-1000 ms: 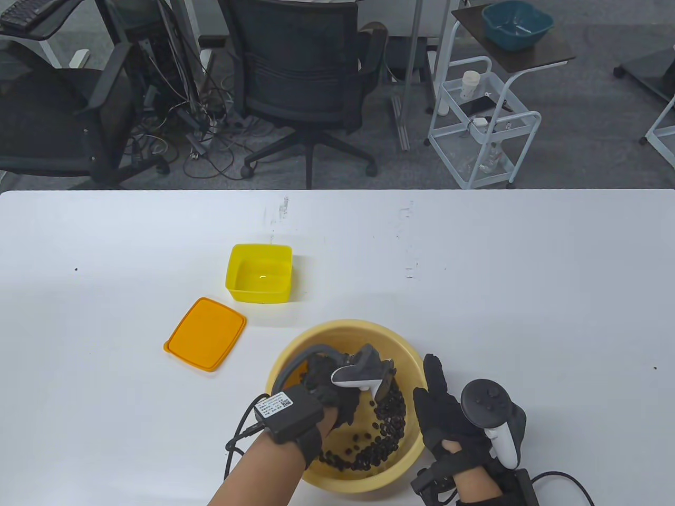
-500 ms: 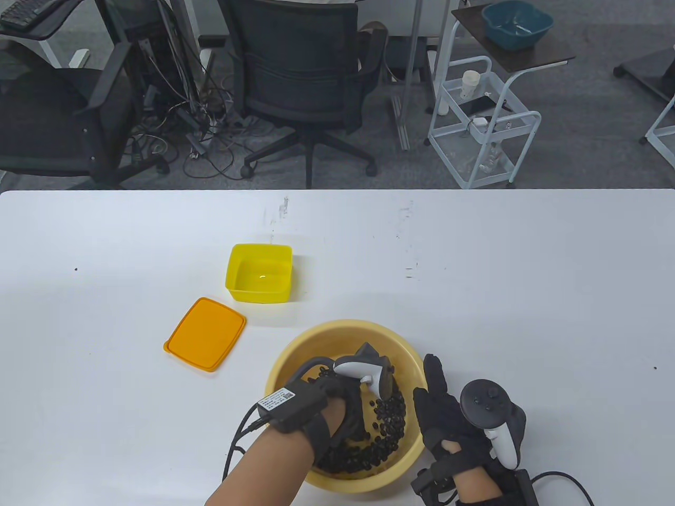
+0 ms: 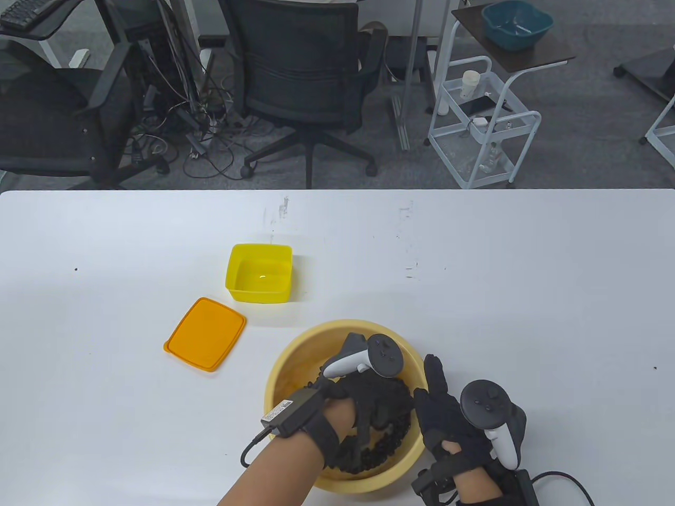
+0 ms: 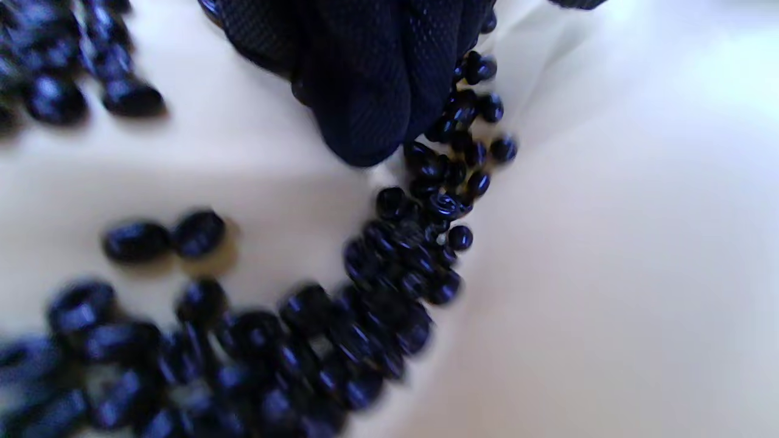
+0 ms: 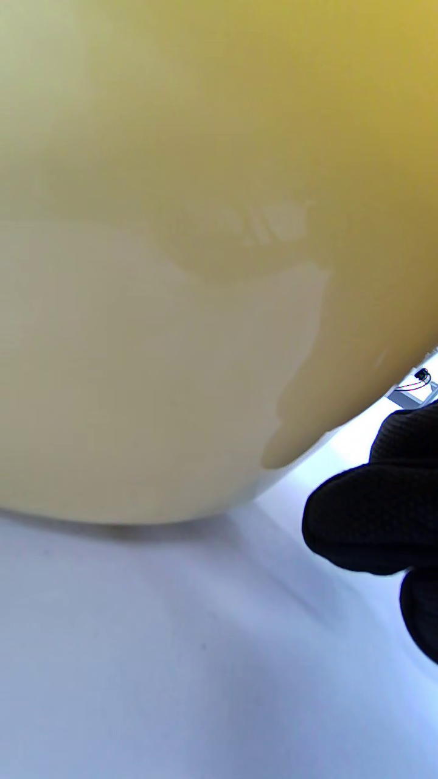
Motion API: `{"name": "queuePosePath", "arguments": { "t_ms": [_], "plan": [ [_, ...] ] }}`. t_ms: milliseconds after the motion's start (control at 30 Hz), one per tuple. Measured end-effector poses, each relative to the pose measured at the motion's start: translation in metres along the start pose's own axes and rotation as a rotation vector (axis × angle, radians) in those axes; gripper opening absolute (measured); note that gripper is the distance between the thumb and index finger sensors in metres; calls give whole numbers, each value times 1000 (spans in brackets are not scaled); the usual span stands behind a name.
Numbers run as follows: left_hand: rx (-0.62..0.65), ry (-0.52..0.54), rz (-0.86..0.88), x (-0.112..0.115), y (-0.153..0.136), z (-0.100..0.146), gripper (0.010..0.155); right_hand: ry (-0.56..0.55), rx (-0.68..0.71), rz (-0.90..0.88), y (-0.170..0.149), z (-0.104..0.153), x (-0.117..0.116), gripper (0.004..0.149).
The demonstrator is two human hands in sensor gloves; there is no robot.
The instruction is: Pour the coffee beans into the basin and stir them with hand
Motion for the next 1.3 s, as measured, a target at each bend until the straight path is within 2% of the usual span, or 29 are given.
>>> {"name": "queuePosePath", "arguments": {
  "t_ms": [133,233,267,333,467,533,667,800,1000,1167,1300],
  "plan": [
    [-69,225,-331,-9,1,9,60,-1,-1,-4,0,0,0,64],
    [-193,198,-557,-9,-2,12,62,0,-3,-8,0,0,0,64],
    [-229,154,-611,-9,-5,12,64,0,-3,-9,0,0,0,64],
    [-294,54,-646,-8,-10,12,68,2,-3,-10,0,0,0,64],
    [-419,-35,-696,-7,-17,16,71,-2,-5,-8,0,1,0,64],
    [-430,-62,-713,-5,-19,17,72,-1,-4,-9,0,0,0,64],
    [-395,-39,-782,-1,-15,19,70,0,-4,-14,0,1,0,64],
    [-418,-86,-758,-1,-15,20,72,0,-5,-18,-1,1,0,64],
    [-491,-299,-620,12,-25,16,83,0,-5,-19,-1,1,0,64],
    [-394,-388,-468,23,-26,11,79,-1,-6,-16,-1,1,1,64],
    [-259,-428,-253,32,-22,7,76,1,-4,-17,-1,0,0,64]
  ]
}}
Point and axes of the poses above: the tracker on the back of each hand, its own y axis roughly to the thumb side, its own z axis roughly from the fingertips to the wrist, x = y × z, the point moved 2 cm from there along -z, roughly from the wrist to the fingertips, and after that the axes turned 2 degrees about y, right-handed, at the moved point
